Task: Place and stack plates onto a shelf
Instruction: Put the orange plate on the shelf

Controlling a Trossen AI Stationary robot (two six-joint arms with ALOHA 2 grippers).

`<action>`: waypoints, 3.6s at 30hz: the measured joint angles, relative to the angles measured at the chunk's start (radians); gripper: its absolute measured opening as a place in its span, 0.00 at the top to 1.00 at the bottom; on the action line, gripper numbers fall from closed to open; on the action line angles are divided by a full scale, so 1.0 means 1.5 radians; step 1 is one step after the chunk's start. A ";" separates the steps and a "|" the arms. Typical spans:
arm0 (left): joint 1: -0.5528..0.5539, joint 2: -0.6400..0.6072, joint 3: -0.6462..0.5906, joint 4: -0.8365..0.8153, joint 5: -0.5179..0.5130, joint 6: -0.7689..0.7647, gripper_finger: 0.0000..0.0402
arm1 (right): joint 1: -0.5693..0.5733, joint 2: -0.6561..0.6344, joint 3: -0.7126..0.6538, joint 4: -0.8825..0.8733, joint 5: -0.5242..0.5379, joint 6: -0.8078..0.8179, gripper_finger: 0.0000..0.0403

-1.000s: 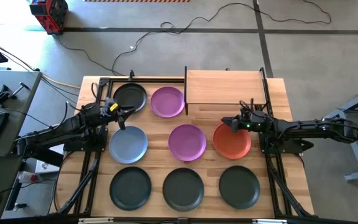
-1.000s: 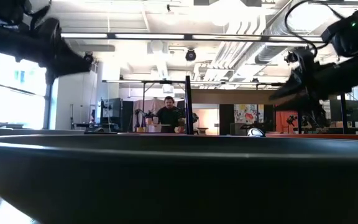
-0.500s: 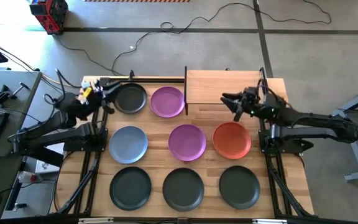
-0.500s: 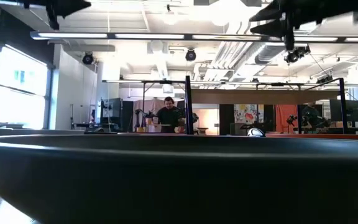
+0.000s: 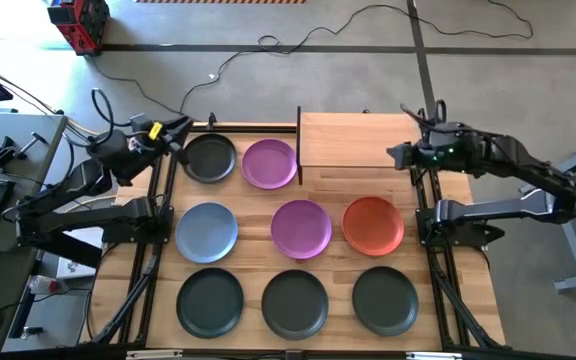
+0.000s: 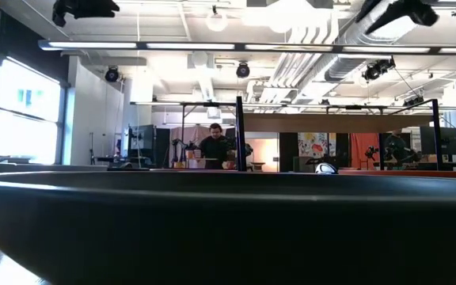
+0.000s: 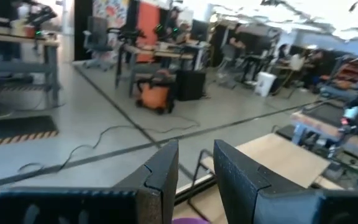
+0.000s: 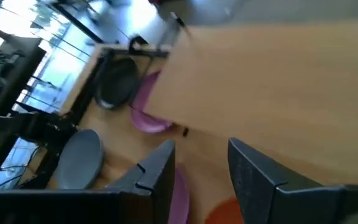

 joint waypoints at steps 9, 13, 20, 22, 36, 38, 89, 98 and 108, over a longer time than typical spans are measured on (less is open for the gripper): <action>0.001 0.000 0.000 -0.039 -0.017 0.001 0.78 | 0.008 0.056 -0.069 -0.114 -0.069 0.049 0.68; 0.001 0.000 0.000 -0.041 -0.017 0.001 0.78 | 0.015 0.073 -0.127 -0.107 -0.116 0.027 0.68; 0.001 0.000 0.000 -0.041 -0.017 0.001 0.78 | 0.041 0.086 -0.235 -0.062 -0.183 0.059 0.68; 0.001 0.000 0.000 -0.041 -0.017 0.001 0.78 | 0.052 0.086 -0.263 -0.040 -0.192 0.088 0.68; 0.001 0.007 0.000 -0.041 -0.017 0.002 0.78 | 0.204 0.087 -0.335 0.011 -0.279 0.378 0.68; 0.001 0.011 0.000 -0.041 -0.017 0.002 0.78 | 0.228 0.089 -0.335 0.013 -0.275 0.440 0.68; 0.001 0.017 0.000 -0.037 -0.017 0.001 0.78 | 0.464 0.403 -0.334 0.010 -0.179 0.859 0.68; 0.001 0.017 0.000 -0.037 -0.017 0.001 0.78 | 0.463 0.439 -0.334 0.035 -0.177 0.861 0.68; 0.001 0.017 0.000 -0.037 -0.017 0.001 0.78 | 0.463 0.448 -0.334 0.037 -0.175 0.865 0.87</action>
